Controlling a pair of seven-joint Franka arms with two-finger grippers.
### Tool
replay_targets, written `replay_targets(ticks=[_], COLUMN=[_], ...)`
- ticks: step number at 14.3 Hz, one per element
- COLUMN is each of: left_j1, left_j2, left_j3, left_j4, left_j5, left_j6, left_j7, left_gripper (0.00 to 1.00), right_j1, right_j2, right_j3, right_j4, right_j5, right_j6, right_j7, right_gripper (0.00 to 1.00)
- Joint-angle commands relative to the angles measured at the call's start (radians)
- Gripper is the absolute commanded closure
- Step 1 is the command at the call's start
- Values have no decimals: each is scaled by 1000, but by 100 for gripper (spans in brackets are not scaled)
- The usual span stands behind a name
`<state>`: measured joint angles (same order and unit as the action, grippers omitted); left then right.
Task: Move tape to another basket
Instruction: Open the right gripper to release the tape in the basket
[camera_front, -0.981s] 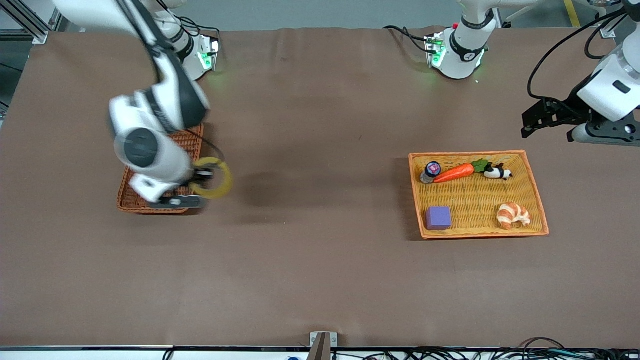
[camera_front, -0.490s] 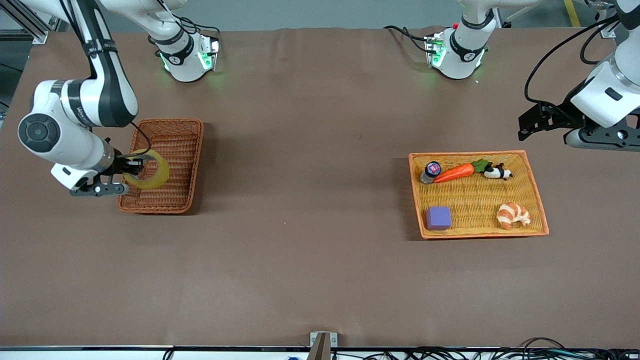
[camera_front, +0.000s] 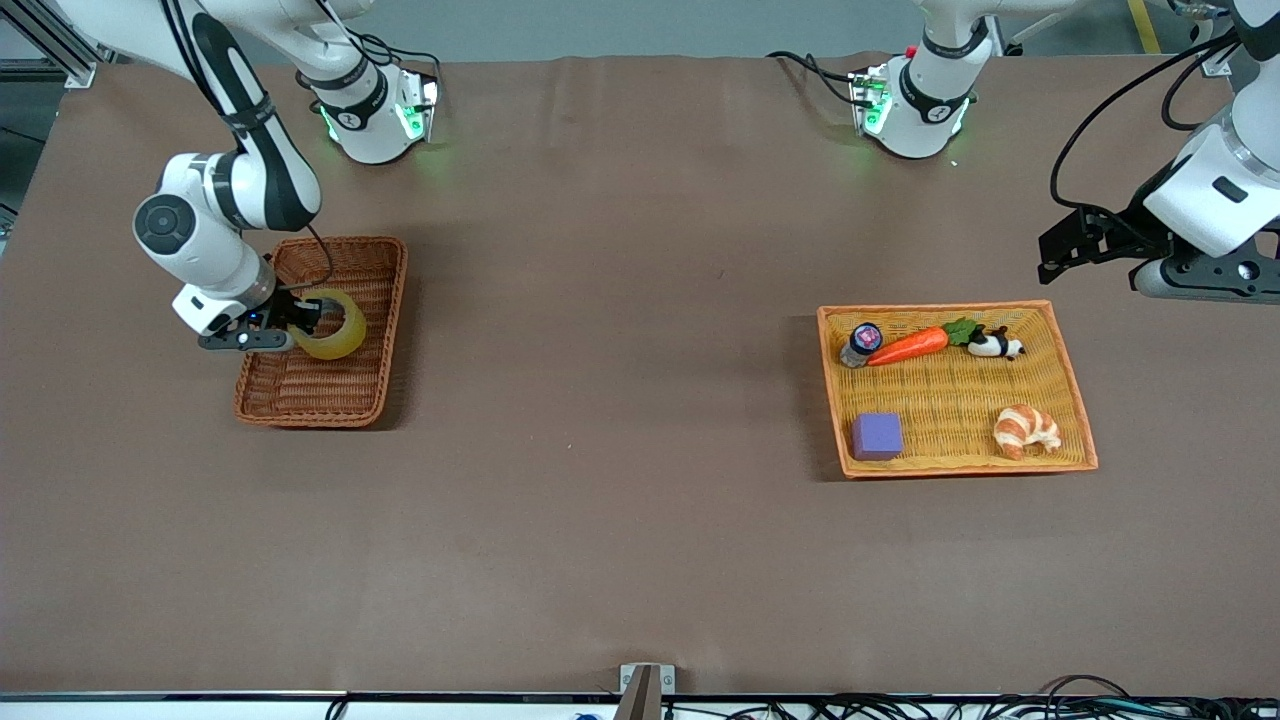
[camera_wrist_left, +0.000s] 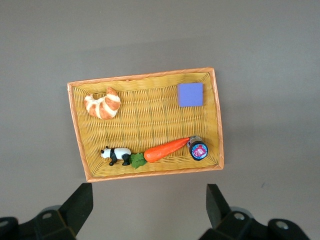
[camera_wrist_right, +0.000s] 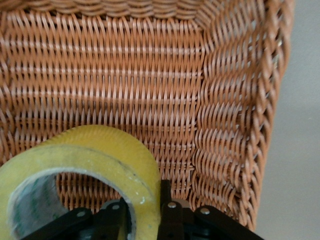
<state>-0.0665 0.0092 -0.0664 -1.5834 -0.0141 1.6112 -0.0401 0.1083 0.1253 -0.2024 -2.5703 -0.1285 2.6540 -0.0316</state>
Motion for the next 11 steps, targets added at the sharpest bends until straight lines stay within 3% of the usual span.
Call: replay_targets(ticks=[1,2,5,10,11], left_j1=[-1,-1,2,2,2], left_j2=[9,9,12,15,15], left_j3=[-1,-1,-1,-3,-1], left_j4=[14,10,10,11,11], left_j5=[20,20,19,17,17], left_j6=[1,3,10,15,15], left_j7=[-1,-3,5,6,6], left_gripper=[0,0,0,0,0], right_j1=[2,1,-64,-87,-108], right_j2=[10,2,-88,-108,-108], right_j3=[0,0,26,35,59], right_j4=[-5,1,100,473,542], right_j5=[13,13,13,15,15], right_j6=[29,17,-150,-544,-607], right_j7=[4,9,13,7,7], right_gripper=[24,0,0,0,0])
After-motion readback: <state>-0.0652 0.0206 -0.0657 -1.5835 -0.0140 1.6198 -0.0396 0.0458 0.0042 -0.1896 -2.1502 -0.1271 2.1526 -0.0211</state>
